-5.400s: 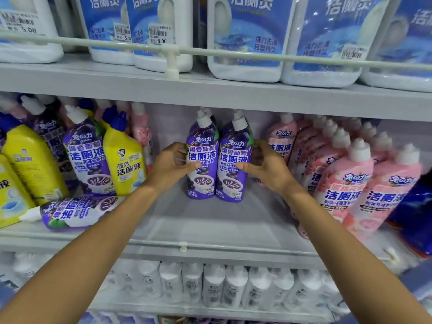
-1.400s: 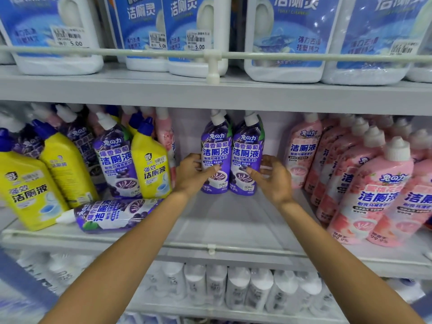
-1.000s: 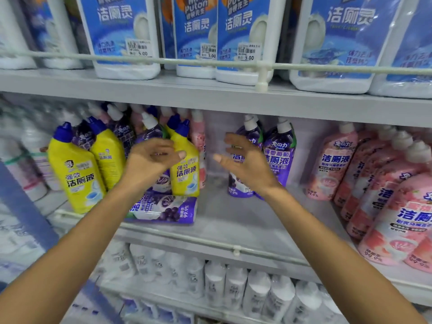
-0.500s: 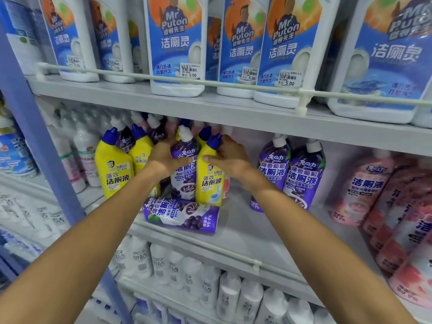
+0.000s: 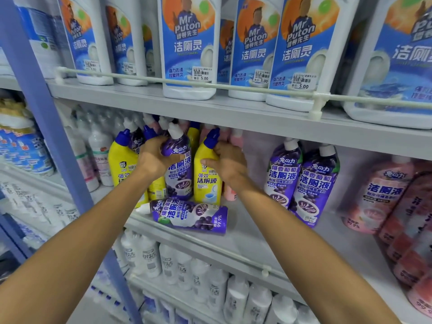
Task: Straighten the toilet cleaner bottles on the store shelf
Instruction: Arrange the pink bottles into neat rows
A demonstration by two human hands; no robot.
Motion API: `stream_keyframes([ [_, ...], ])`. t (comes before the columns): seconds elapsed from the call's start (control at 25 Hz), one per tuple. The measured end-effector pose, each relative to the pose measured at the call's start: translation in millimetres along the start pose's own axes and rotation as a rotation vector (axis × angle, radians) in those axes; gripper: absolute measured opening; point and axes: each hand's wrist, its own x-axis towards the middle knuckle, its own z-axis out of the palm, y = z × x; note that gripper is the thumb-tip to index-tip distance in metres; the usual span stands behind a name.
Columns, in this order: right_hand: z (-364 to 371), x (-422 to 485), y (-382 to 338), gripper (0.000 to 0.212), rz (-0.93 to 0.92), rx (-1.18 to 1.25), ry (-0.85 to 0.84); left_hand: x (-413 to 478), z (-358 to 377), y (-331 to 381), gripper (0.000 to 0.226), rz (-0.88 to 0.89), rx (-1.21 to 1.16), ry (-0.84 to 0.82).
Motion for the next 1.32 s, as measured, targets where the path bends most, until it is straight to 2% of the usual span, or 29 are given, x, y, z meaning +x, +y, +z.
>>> stream_keyframes([
  [0.2,22.2,-6.4,-15.6,0.045,-0.029,-0.043,0.108,-6.2,-2.5,-12.2,0.042,0.013,0.062,0.019],
  [0.28,11.4,-9.2,-12.3,0.04,-0.018,0.039,0.141,-5.3,-1.1,-12.1,0.041,0.027,0.082,0.025],
  [0.36,-8.5,-7.6,-0.7,0.029,0.033,0.123,0.296,-5.6,0.8,-12.0,0.043,0.024,0.096,0.031],
  [0.4,-19.7,-6.1,6.3,0.028,0.077,0.133,0.381,-5.1,2.0,-12.7,0.044,0.024,0.104,0.038],
  [0.44,-28.4,-3.8,14.1,0.037,0.119,0.125,0.433,-4.1,3.7,-13.8,0.044,0.024,0.109,0.043],
  [0.52,-31.4,3.4,30.4,0.064,0.232,0.083,0.316,-2.2,5.9,-13.6,0.045,0.02,0.125,0.036],
  [0.6,-23.1,4.5,36.1,0.067,0.339,0.136,0.103,-1.7,7.7,-11.5,0.048,0.017,0.141,0.037],
  [0.64,-19.2,2.5,37.7,0.063,0.355,0.164,0.069,-1.8,8.9,-11.7,0.049,0.022,0.132,0.038],
  [0.8,-20.3,-8.8,39.1,0.044,0.297,0.089,0.099,-5.7,10.0,-11.3,0.051,0.042,0.092,0.036],
  [0.96,-35.7,-24.3,37.7,0.042,0.238,-0.004,0.034,-5.7,9.4,-10.0,0.052,0.034,0.125,0.044],
  [1.2,-71.4,-70.8,43.0,0.028,0.179,0.004,-0.006,-7.5,11.9,-8.1,0.048,0.005,0.112,0.077],
  [1.32,-73.8,-76.6,39.9,0.032,0.181,0.003,-0.008,-5.7,9.9,-8.5,0.046,-0.002,0.126,0.062],
])
